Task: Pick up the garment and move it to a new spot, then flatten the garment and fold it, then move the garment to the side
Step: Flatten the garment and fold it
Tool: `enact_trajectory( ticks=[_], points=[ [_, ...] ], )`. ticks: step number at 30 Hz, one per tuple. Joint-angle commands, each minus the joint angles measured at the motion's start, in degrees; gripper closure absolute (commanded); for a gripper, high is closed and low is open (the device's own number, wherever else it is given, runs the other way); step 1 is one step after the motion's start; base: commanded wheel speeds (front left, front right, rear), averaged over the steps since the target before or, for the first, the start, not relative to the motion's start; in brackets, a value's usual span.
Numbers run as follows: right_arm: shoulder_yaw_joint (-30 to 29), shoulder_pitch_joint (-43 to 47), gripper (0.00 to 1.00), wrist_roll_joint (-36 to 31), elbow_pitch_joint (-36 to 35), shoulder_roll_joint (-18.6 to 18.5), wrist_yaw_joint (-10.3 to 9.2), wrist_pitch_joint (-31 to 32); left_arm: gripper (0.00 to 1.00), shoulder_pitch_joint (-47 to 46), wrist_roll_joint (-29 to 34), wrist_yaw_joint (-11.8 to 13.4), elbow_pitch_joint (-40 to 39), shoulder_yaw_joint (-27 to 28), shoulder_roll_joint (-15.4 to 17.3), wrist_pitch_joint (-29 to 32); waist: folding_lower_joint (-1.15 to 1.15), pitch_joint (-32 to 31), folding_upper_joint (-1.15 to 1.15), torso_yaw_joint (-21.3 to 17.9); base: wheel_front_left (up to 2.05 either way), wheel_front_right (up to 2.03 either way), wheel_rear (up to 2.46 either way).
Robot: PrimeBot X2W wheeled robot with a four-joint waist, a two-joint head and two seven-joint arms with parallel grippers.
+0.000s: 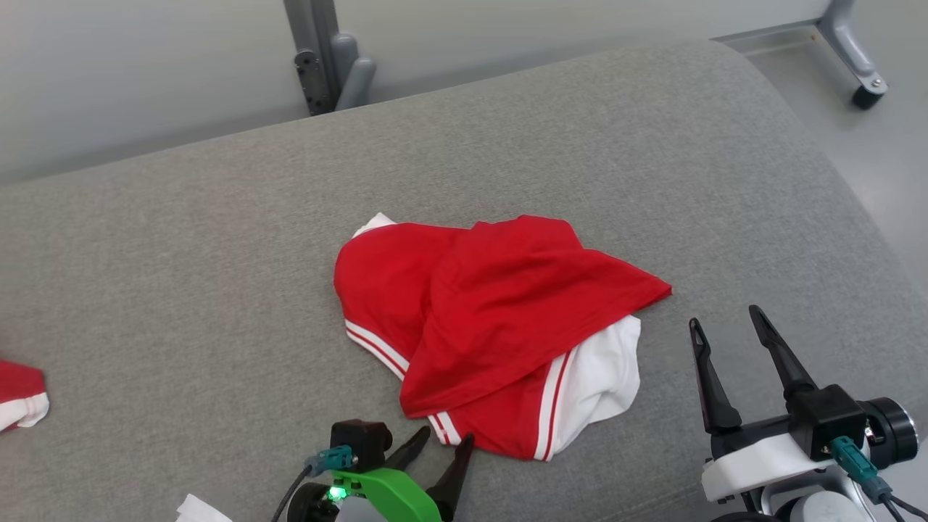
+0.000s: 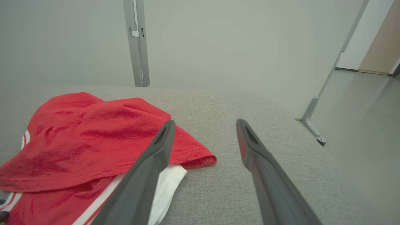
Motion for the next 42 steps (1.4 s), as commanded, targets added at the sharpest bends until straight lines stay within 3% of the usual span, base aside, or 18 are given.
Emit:
enact_trajectory(
  ticks=[1,8,10,15,18,24,25,26,27,33,42],
  points=[
    [-0.18,-0.85,0.00,0.54,-0.17,-0.14,-0.06,-0.18,0.00,-1.17,-1.70,0.63,1.47,-0.04,0.32,0.11,0.00,1.54,0.67,-3.36,0.00,0.00,0.00],
    [-0.75,-0.36,0.00,0.47,-0.19,-0.12,-0.06,-0.18,0.00,-2.33,-6.86,1.28,6.70,-0.14,0.34,0.42,0.00,2.01,0.67,-5.01,0.00,0.00,0.00],
    [-0.93,-0.13,0.00,0.53,-0.09,-0.14,-0.06,-0.18,1.00,-2.09,-8.88,0.63,7.92,-1.18,0.26,1.87,0.00,2.02,0.67,-4.97,0.00,0.00,0.00],
    [-0.88,-0.24,0.00,0.92,0.40,-0.13,-0.06,-0.18,1.00,-1.73,-14.83,-1.30,4.69,-4.20,0.09,3.14,0.00,1.84,0.67,-3.90,0.00,0.00,0.00],
    [-0.83,-0.50,0.00,1.04,0.41,-0.14,-0.06,-0.18,1.00,-2.01,-20.41,-1.61,-1.30,-1.75,0.16,2.06,0.00,1.44,0.67,-3.06,0.00,0.00,0.00],
    [-1.05,0.35,0.00,1.21,0.43,-0.14,-0.06,-0.18,1.00,0.59,-27.33,-1.43,-22.12,6.19,8.65,2.24,0.00,0.77,0.67,-1.10,0.00,0.00,0.00],
    [-1.05,0.35,0.00,1.21,0.43,-0.14,-0.06,-0.18,1.00,0.59,-27.33,-1.43,-22.12,6.19,8.65,2.24,0.00,0.77,0.67,-1.10,0.00,0.00,0.00],
    [-1.04,0.53,0.00,1.41,0.55,-0.15,-0.06,-0.18,1.00,0.96,-28.98,-0.44,-29.62,9.10,11.80,3.26,0.00,0.74,0.67,-0.32,0.00,0.00,0.00],
    [-1.04,0.53,0.00,1.41,0.55,-0.15,-0.06,-0.18,1.00,0.96,-28.98,-0.44,-29.62,9.10,11.80,3.26,0.00,0.74,0.67,-0.32,0.00,0.00,0.00],
    [-0.22,-0.07,0.00,2.55,1.20,-0.15,-0.06,-0.18,1.00,-2.34,-31.16,4.65,-43.77,16.17,18.85,7.89,0.00,0.66,0.67,0.86,0.00,0.00,0.00],
    [0.89,-0.34,0.00,3.10,2.27,-0.14,-0.06,-0.18,1.00,-16.70,-25.81,10.93,-47.47,17.28,24.15,15.38,0.00,-0.34,0.67,0.63,0.00,0.00,0.00]
  ],
)
